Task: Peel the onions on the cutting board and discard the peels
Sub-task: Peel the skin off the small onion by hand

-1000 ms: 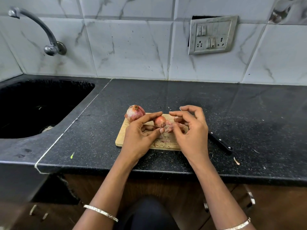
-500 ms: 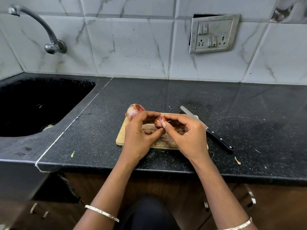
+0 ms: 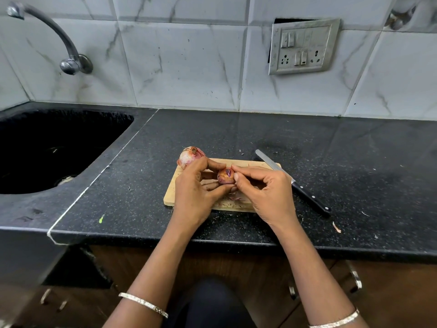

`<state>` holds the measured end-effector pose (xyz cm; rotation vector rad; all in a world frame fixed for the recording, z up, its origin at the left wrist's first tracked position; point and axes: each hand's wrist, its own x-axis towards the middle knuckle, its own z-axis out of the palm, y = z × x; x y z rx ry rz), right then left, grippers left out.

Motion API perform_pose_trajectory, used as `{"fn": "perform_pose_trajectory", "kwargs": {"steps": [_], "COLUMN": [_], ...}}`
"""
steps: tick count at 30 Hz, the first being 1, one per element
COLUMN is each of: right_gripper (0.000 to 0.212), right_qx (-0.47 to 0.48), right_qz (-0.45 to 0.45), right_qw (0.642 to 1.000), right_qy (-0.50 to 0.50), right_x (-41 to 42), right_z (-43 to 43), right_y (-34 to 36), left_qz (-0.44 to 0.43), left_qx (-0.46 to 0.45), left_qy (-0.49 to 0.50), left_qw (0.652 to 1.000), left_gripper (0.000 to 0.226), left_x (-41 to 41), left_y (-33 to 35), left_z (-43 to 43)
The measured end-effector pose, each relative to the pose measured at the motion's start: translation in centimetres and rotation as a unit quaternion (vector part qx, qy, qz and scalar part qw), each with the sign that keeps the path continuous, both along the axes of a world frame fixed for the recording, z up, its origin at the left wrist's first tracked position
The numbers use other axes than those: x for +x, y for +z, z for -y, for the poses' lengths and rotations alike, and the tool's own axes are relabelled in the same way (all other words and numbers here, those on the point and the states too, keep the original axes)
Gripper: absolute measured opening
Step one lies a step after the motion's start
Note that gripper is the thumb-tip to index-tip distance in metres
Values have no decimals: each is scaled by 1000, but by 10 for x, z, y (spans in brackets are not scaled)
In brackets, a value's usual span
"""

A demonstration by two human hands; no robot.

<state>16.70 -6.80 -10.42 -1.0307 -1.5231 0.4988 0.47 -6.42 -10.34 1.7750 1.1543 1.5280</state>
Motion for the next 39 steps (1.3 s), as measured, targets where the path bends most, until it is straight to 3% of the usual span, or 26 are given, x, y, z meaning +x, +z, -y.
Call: {"fn": "perform_pose_trajectory", "kwargs": {"steps": [13,39], "right_gripper": [22,21], "right_qx": [-12,-31], "right_qz": [13,-25], "right_qw": [1000,999], "right_qy": [15,17], "right_x": [0,0], "right_z": [0,0], "right_y": [-1,-1], "left_qz": [14,-13], "left_qx": [-37,-11], "left_qy": [-1,20], "left_qw": [999,1000], "left_gripper": [34,34], "left_x": [2,0], "left_y": [1,1], "left_z": [2,1]}}
